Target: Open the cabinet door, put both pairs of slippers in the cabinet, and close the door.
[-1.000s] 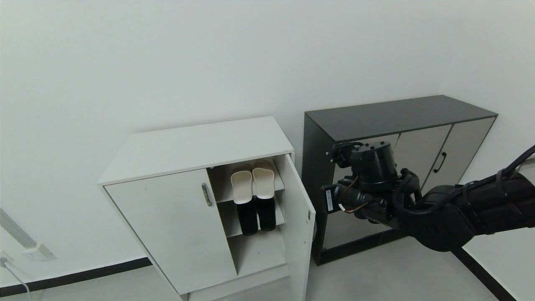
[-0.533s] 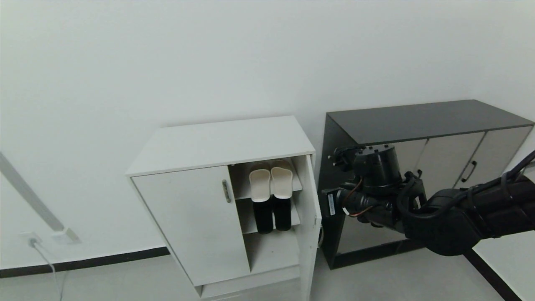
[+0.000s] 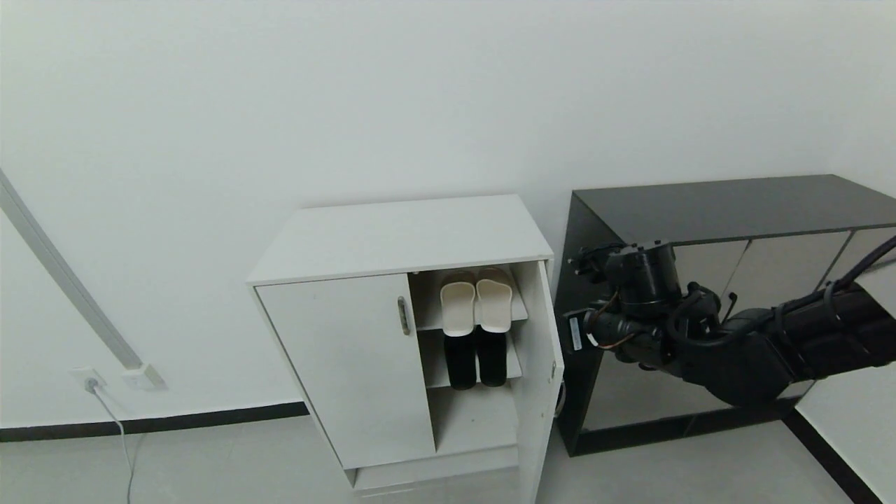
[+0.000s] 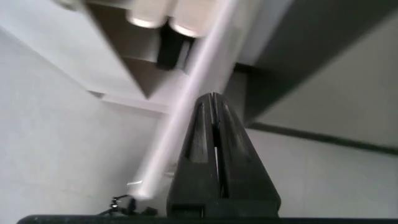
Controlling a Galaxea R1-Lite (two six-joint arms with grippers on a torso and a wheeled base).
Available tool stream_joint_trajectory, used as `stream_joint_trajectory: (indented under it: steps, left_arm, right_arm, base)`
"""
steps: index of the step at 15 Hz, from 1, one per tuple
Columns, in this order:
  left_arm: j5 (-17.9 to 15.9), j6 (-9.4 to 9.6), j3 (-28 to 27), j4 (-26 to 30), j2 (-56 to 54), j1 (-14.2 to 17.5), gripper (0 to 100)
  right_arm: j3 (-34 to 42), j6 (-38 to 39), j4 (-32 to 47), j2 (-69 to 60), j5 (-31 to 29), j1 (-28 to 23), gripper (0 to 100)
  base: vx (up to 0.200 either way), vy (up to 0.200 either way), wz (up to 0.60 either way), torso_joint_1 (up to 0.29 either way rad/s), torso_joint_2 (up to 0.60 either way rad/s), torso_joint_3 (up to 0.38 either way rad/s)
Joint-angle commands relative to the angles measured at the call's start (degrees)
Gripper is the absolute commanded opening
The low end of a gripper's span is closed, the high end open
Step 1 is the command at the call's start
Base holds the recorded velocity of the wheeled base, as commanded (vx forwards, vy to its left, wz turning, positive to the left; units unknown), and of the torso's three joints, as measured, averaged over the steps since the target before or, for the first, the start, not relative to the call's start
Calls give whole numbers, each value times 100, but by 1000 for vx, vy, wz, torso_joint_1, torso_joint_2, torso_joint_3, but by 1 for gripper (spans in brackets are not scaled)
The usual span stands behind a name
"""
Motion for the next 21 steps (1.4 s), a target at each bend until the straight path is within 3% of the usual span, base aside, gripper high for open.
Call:
stream_joint_trajectory:
  steps: [1, 7, 11, 17, 21]
  left_arm:
    - [-2, -2, 1, 2, 8, 4, 0]
    - [-2, -2, 1, 2, -1, 4, 0]
    - [-2, -2, 1, 11, 8, 4, 0]
    - [-2, -2, 1, 2, 8, 4, 0]
    - [-2, -2, 1, 2, 8, 4, 0]
  right_arm:
    - [-1, -1, 47, 118, -2, -115, 0]
    - [-177, 78, 109, 707, 68, 87, 0]
    - [-203, 342, -164, 593, 499, 438, 0]
    - [131, 219, -340, 303, 534, 570, 0]
    - [386, 210, -568, 145, 569, 702, 0]
  base:
    - [0, 0, 0, 0, 0, 0]
    - [0, 0, 0, 0, 0, 0]
    - [0, 0, 0, 0, 0, 0]
    - [0, 0, 0, 0, 0, 0]
    - [0, 0, 600, 0, 1, 4]
